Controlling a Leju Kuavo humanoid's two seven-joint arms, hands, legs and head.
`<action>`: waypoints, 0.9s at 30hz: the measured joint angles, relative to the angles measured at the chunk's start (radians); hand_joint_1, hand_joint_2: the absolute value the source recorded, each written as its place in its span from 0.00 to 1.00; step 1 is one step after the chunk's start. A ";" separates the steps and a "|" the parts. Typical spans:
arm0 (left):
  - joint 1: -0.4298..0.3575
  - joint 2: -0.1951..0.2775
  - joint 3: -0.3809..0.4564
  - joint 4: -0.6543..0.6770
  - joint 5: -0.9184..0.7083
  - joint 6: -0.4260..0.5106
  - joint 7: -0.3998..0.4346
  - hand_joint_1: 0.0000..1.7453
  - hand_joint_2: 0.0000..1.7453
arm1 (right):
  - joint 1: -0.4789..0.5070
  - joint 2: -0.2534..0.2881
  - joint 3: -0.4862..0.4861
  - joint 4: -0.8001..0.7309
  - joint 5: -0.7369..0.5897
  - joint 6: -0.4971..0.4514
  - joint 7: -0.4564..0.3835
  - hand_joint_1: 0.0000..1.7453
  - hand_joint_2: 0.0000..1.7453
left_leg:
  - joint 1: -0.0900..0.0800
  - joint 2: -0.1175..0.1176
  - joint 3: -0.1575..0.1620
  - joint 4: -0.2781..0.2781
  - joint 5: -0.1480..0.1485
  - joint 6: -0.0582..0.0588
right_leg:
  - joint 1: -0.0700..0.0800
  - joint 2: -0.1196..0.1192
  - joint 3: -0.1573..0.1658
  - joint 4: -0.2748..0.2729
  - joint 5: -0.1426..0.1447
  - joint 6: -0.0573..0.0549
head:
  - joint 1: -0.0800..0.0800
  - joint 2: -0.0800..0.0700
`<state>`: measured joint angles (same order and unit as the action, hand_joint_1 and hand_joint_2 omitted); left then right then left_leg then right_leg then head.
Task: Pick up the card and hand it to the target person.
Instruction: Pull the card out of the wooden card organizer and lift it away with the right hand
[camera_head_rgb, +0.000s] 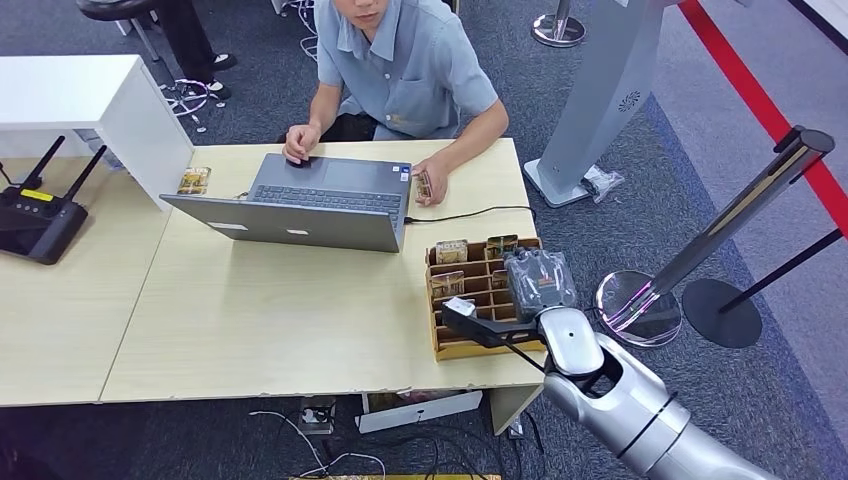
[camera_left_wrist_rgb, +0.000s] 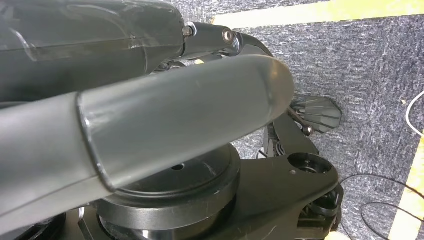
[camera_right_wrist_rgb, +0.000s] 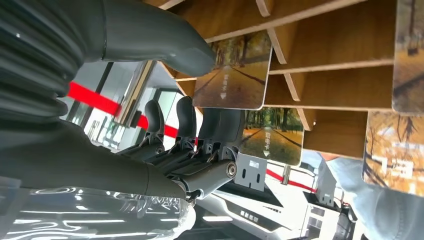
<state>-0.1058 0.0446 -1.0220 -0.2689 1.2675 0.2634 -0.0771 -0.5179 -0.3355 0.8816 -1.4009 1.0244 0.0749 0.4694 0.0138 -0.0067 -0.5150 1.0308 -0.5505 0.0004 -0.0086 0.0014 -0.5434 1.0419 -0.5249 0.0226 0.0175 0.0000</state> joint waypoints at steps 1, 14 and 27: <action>0.000 0.000 0.000 0.000 0.000 0.000 0.000 0.00 0.00 | -0.001 -0.003 0.003 -0.003 0.001 0.006 0.000 0.67 1.00 | 0.000 0.000 0.000 0.000 0.000 0.000 | 0.000 0.000 0.000 0.000 0.000 0.000 | 0.000 0.000; 0.000 0.000 0.000 0.000 0.000 0.007 0.000 0.00 0.00 | -0.002 -0.021 0.019 -0.027 0.004 0.015 0.000 0.78 1.00 | 0.000 0.000 0.000 0.000 0.000 0.000 | 0.000 0.000 0.000 0.000 0.000 0.000 | 0.000 0.000; 0.000 0.000 0.000 0.000 0.001 0.010 0.000 0.00 0.00 | -0.002 -0.022 0.024 -0.035 0.010 0.008 -0.002 1.00 1.00 | 0.000 0.000 0.000 0.000 0.000 0.000 | 0.000 0.001 0.000 0.000 0.000 0.000 | 0.000 0.000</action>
<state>-0.1058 0.0446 -1.0220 -0.2689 1.2681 0.2739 -0.0774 -0.5198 -0.3572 0.9052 -1.4355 1.0344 0.0831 0.4673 0.0138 -0.0067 -0.5147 1.0309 -0.5505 0.0004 -0.0086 0.0021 -0.5433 1.0419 -0.5248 0.0225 0.0175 0.0000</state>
